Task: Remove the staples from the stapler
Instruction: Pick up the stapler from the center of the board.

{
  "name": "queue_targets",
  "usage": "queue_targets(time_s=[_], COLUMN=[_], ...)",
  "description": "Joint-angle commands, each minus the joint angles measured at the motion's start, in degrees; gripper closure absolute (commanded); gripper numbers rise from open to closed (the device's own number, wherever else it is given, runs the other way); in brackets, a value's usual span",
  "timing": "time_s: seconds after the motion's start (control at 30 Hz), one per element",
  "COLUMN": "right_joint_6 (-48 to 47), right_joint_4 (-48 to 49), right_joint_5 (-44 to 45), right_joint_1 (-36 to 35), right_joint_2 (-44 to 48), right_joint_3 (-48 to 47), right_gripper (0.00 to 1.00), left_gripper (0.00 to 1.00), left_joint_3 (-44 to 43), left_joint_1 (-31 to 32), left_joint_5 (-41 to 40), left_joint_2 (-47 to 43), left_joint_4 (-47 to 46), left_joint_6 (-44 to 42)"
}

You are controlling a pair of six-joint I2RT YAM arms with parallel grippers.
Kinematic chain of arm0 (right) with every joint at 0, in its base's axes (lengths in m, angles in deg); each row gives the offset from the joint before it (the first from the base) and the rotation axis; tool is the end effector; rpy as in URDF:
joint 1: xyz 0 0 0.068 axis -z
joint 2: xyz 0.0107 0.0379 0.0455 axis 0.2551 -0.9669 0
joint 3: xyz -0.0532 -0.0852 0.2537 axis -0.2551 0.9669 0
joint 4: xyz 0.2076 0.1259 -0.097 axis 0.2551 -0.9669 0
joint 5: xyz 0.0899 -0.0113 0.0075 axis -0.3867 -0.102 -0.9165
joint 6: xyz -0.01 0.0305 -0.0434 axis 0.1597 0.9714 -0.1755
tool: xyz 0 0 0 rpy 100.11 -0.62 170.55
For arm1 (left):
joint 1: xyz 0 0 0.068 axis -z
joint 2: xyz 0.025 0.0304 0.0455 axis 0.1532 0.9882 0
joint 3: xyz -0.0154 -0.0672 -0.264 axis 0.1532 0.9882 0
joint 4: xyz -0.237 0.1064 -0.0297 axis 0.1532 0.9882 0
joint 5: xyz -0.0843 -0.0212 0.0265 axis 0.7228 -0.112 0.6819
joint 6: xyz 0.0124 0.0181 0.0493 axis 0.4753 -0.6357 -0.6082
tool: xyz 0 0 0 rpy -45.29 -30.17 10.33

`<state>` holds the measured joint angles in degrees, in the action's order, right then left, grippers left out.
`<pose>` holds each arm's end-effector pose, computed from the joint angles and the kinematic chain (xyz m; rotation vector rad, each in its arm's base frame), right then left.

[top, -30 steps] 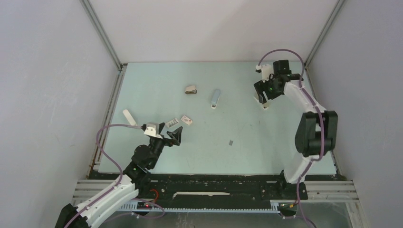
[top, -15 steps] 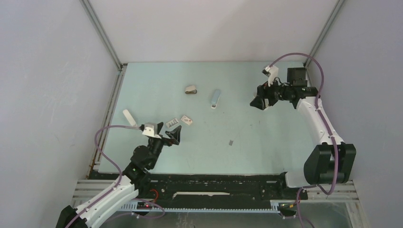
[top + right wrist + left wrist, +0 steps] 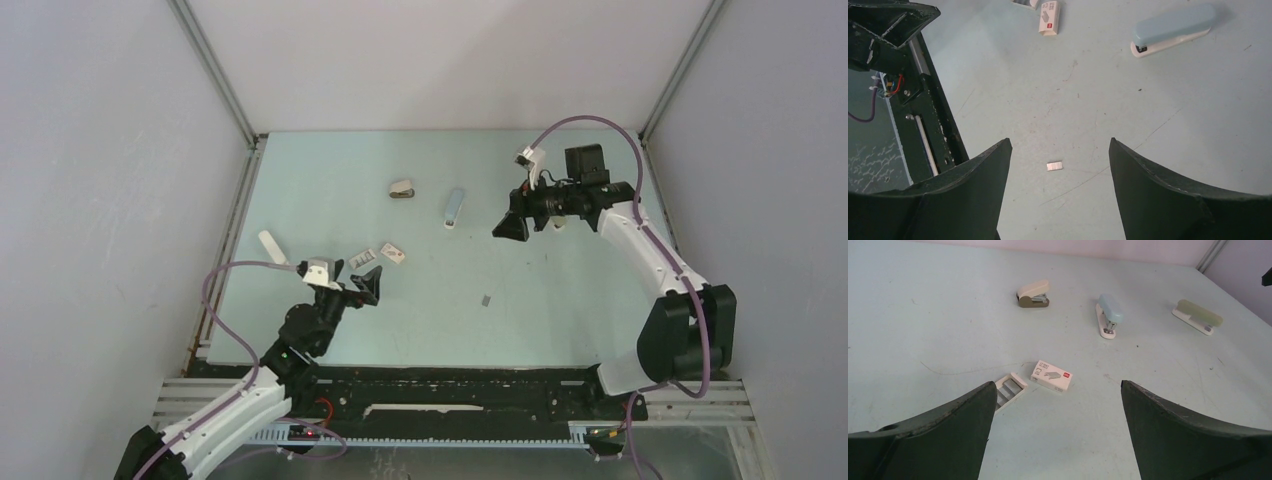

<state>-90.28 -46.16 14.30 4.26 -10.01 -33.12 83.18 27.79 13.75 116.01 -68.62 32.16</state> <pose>0.3007 0.0835 0.3076 -0.9719 1.9737 0.9181 0.1186 -0.0728 0.1839 0.0477 1.5446 -0.4115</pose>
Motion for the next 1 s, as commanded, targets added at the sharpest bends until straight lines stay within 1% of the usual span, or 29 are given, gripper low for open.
queue_targets(time_s=[0.0,0.97], right_joint_6=[2.0,4.6], right_joint_4=[2.0,3.4], right_joint_5=[-0.9,0.4], right_joint_1=[-0.5,-2.0], right_joint_2=[-0.7,-2.5], right_joint_3=[-0.1,-0.1], right_gripper=[0.2,0.2], left_gripper=[0.0,0.0], left_joint_3=[1.3,1.3], left_joint_1=[-0.3,-0.3], left_joint_5=[-1.8,-1.8], left_joint_2=[1.2,1.5], left_joint_4=[-1.9,-2.1], left_joint_6=[1.0,1.0])
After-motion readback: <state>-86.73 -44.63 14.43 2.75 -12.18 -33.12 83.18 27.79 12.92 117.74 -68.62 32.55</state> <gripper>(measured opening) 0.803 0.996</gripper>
